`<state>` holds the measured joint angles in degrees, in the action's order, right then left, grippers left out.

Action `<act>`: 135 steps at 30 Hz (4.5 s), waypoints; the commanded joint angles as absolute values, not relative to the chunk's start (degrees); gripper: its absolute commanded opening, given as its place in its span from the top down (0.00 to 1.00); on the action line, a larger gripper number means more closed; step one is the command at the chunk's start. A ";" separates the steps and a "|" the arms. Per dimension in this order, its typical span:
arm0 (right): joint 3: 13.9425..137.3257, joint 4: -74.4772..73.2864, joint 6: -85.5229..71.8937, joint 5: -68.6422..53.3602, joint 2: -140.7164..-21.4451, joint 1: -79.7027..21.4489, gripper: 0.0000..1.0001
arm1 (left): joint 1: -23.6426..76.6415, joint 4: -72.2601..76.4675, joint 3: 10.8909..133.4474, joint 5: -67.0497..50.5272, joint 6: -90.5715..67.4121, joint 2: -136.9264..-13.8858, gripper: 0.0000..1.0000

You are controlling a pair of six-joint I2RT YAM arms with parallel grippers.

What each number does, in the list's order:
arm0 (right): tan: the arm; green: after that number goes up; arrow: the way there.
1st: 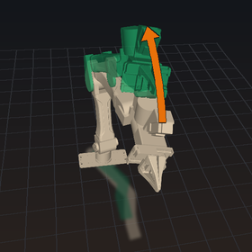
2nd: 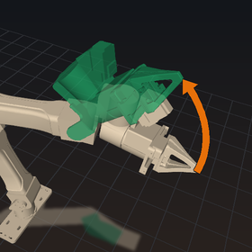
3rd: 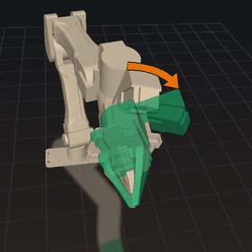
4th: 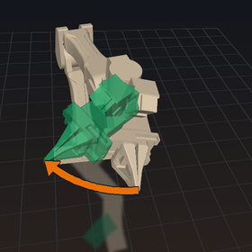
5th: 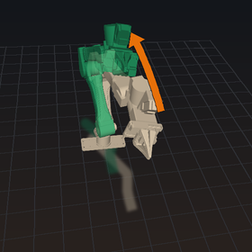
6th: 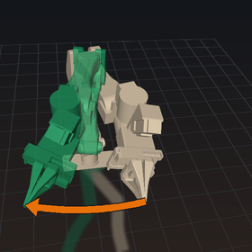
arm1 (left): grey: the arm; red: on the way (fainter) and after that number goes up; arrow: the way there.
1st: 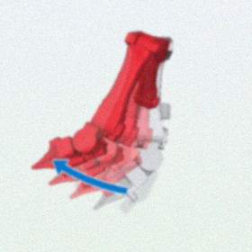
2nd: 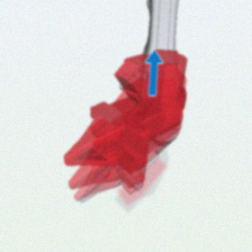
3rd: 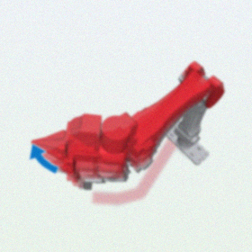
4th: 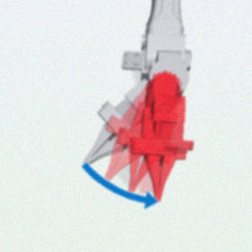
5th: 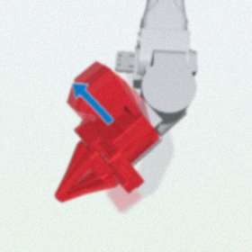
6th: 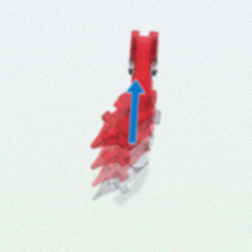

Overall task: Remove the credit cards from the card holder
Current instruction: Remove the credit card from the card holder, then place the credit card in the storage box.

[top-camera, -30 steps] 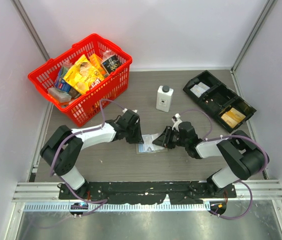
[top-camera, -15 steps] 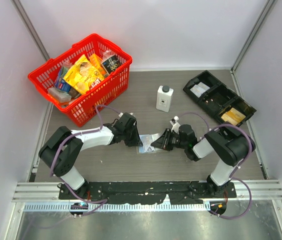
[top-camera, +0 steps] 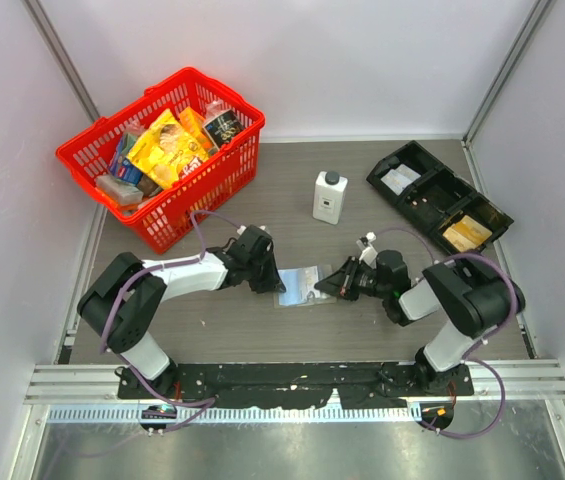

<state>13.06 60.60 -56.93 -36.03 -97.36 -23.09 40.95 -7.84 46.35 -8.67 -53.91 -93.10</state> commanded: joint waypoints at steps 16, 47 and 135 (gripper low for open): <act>35.39 -13.68 -24.63 -16.79 -60.48 -20.74 0.99 | 39.11 -10.81 48.07 -5.98 -51.16 -83.77 0.65; 70.05 -44.38 9.31 -52.46 -58.18 -23.28 0.99 | 36.65 -20.57 71.89 -53.77 -1.84 -72.15 0.18; 106.86 -26.62 -19.94 -19.51 -123.65 7.38 0.99 | 29.44 -21.27 45.35 26.90 -14.68 -44.91 0.00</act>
<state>99.20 -21.23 -19.55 -17.58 -121.30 7.60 29.26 -23.81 45.60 25.96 -15.79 -45.69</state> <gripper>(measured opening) 0.034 0.994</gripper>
